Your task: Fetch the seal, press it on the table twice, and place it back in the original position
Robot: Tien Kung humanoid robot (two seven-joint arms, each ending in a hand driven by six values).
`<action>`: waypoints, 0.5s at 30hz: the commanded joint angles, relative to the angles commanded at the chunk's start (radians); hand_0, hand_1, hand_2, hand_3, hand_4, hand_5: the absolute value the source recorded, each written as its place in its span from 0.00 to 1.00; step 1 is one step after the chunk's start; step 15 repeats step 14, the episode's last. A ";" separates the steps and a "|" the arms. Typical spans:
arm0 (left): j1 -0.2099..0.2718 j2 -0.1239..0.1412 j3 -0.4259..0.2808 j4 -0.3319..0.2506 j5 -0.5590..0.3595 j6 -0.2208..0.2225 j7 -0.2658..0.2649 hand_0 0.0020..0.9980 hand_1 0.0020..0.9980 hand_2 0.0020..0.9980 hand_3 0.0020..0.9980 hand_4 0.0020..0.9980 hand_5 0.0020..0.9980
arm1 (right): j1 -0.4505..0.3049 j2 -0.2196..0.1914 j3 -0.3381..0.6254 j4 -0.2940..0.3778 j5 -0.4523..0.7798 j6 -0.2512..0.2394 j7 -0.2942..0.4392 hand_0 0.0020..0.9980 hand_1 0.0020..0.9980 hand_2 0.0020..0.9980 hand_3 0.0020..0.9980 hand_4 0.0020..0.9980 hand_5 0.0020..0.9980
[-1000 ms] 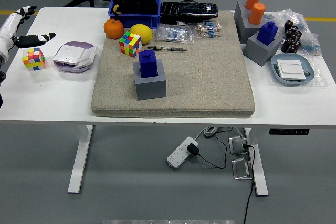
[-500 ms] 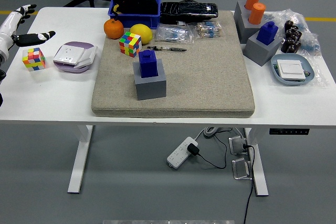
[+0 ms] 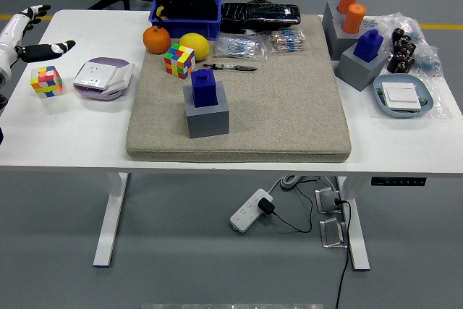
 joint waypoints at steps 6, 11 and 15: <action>-0.001 0.001 0.002 -0.001 0.001 -0.002 0.003 0.90 0.94 0.95 0.94 0.84 0.29 | -0.001 0.000 -0.001 0.000 0.000 0.000 0.000 0.84 0.73 0.70 0.72 0.75 0.52; -0.001 0.002 0.001 -0.001 0.001 -0.002 0.002 0.90 0.94 0.95 0.94 0.84 0.29 | -0.002 0.000 -0.003 0.000 0.000 0.000 0.000 0.84 0.73 0.70 0.72 0.75 0.52; -0.003 0.002 0.004 -0.001 0.001 -0.002 0.002 0.90 0.94 0.95 0.94 0.84 0.29 | -0.001 0.001 -0.002 0.000 0.000 0.000 0.000 0.84 0.73 0.70 0.72 0.75 0.52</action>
